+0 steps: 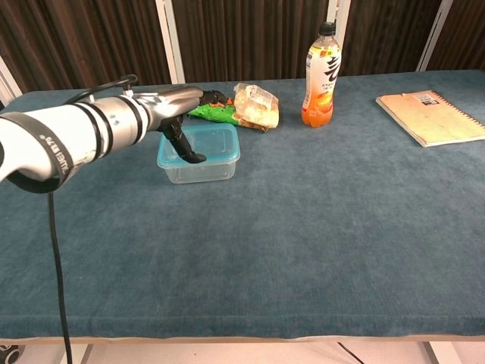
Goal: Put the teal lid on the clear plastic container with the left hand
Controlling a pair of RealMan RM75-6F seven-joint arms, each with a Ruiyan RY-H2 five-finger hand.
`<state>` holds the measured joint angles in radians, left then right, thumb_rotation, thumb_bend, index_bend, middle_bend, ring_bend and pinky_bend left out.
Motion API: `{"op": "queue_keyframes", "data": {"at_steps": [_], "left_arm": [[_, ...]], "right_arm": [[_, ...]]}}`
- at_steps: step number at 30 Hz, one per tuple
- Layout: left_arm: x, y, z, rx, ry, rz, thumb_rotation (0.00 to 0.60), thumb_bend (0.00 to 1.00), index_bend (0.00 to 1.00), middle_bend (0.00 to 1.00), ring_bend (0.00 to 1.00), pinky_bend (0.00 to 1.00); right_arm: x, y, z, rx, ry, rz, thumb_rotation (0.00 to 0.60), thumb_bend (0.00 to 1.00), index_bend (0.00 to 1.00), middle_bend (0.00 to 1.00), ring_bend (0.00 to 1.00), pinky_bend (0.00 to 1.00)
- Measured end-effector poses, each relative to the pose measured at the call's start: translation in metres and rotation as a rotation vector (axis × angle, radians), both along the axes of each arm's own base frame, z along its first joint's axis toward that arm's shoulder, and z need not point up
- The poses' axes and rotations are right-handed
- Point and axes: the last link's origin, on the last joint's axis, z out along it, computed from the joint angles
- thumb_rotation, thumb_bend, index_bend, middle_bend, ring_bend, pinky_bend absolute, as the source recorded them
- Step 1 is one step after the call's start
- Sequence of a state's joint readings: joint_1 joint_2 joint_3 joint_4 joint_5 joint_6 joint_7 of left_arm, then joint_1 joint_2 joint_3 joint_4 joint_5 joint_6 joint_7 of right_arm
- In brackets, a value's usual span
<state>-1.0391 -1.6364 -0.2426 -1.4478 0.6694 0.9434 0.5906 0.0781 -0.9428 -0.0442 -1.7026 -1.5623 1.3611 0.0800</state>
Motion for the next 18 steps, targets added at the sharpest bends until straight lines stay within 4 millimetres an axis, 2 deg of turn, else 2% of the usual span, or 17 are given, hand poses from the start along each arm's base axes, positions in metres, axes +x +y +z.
{"op": "queue_keyframes", "data": {"at_steps": [4,10,18], "left_arm": [[0.004,-0.012,0.003,-0.001,-0.015,-0.061,0.6,0.34,0.0,0.17,0.0,0.03],[-0.005,-0.022,-0.005,-0.018,0.0,-0.081,0.6,0.46,0.0,0.19,0.0,0.01],[-0.021,-0.021,-0.017,-0.037,0.046,-0.055,0.6,0.48,0.0,0.21,0.01,0.0]], "right_arm": [[0.002,0.001,-0.001,0.004,0.0,0.007,0.6,0.18,0.0,0.0,0.0,0.02],[0.003,0.002,-0.001,0.005,-0.003,0.011,0.6,0.18,0.0,0.0,0.0,0.02],[0.002,0.002,0.001,0.001,-0.006,0.009,0.6,0.18,0.0,0.0,0.0,0.02]]}}
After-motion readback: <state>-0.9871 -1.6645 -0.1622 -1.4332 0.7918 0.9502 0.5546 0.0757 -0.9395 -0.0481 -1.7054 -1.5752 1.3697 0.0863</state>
